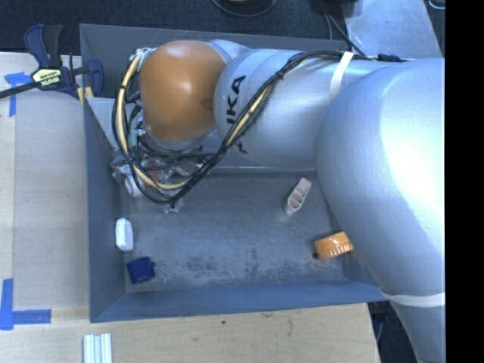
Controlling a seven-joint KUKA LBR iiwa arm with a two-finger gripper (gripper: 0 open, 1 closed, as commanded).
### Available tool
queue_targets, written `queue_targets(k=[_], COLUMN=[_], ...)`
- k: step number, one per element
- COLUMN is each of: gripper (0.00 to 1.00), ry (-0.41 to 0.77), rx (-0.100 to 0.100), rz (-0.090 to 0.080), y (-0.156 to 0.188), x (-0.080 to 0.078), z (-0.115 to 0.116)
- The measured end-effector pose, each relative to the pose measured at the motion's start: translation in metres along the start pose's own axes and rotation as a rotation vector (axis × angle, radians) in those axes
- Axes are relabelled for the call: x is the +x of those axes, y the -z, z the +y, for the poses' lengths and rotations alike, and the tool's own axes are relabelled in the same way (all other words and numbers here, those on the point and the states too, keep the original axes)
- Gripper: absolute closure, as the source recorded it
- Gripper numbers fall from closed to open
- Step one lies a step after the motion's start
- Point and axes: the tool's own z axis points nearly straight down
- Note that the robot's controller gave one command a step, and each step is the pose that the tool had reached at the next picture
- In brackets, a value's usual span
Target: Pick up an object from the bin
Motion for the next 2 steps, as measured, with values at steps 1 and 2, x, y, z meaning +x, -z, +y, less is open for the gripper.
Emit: queue_targets(k=[1, 2], gripper=[0.0, 1.0], ry=[-0.062, 0.583], rx=[0.007, 0.003], rz=[-0.002, -0.006], y=[-0.0297, -0.0296], x=[0.0003, -0.0017], z=[-0.0018, 0.0061])
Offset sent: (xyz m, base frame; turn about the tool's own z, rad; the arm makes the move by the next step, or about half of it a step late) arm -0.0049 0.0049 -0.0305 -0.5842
